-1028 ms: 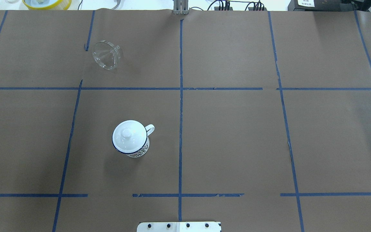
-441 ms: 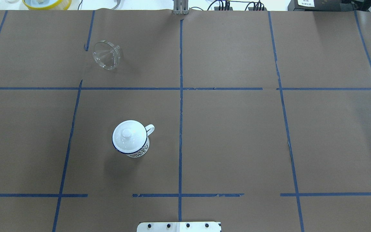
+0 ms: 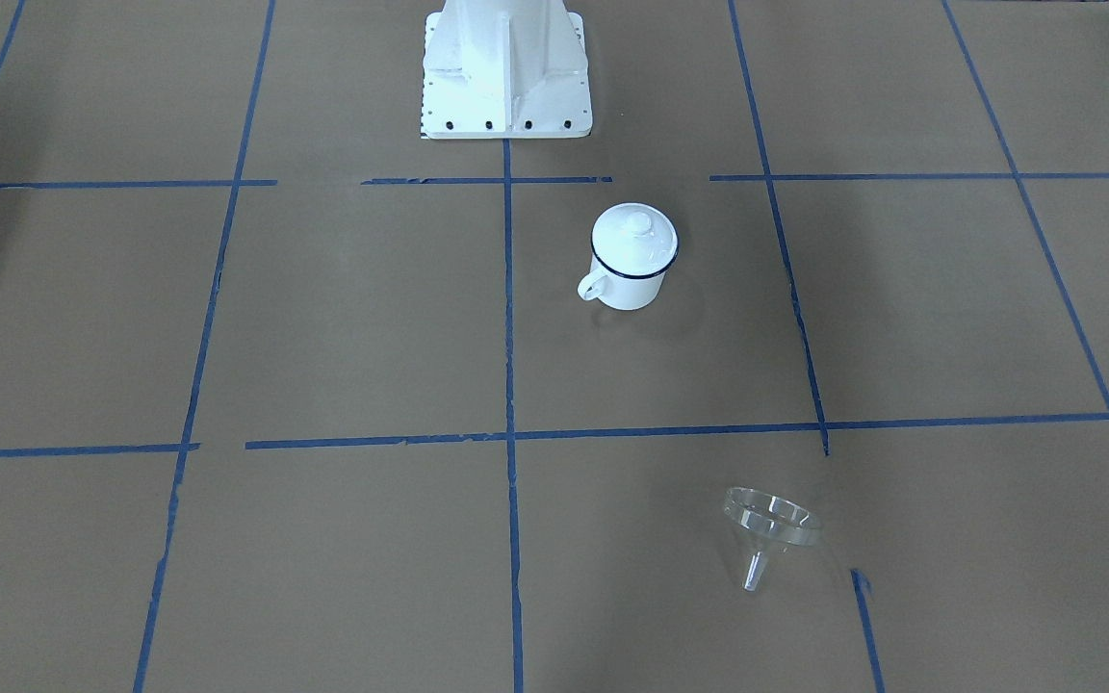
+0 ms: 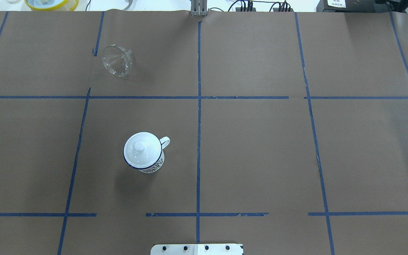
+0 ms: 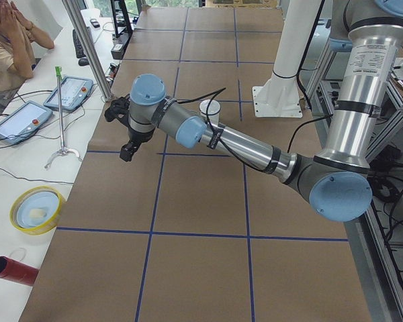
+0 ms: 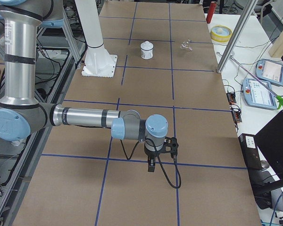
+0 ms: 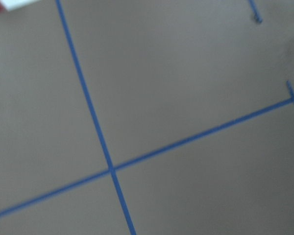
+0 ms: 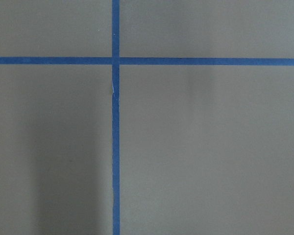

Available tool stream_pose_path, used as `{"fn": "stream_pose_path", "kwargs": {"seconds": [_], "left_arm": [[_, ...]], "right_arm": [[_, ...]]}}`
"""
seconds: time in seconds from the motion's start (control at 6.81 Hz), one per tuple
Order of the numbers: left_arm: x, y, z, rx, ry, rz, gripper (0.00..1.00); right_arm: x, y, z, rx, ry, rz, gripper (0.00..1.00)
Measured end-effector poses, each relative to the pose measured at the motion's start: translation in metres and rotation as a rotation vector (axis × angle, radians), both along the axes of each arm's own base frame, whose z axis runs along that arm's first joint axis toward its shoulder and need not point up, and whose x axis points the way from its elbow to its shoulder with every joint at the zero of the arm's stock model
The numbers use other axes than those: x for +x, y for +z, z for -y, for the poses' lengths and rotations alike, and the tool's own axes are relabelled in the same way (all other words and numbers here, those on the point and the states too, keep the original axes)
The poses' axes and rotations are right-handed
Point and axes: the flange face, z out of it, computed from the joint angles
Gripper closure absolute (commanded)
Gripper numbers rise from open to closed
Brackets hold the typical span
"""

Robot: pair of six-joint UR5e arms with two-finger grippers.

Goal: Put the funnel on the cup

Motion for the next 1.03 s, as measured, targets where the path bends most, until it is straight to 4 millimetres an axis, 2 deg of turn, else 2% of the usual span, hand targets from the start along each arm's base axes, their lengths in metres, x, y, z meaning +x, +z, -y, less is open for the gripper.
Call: {"fn": "stream_pose_path", "kwargs": {"seconds": [0.29,0.44,0.73,0.88,1.03], "left_arm": [[0.112,-0.030,-0.012,-0.079,0.075,-0.101,0.00],[0.169,-0.057,-0.025,-0.163,0.055,-0.132,0.00],[0.280,-0.111,-0.062,-0.319,-0.013,-0.188,0.00],[0.334,-0.139,-0.089,-0.414,-0.031,-0.224,0.00],[0.379,-0.164,-0.114,-0.492,-0.046,-0.229,0.00]], "right_arm": [[0.000,0.000,0.000,0.001,0.000,0.000,0.00],[0.000,0.000,0.000,0.000,0.000,0.000,0.00],[0.000,0.000,0.000,0.001,0.000,0.000,0.00],[0.000,0.000,0.000,0.001,0.000,0.000,0.00],[0.000,0.000,0.000,0.001,0.000,0.000,0.00]]}}
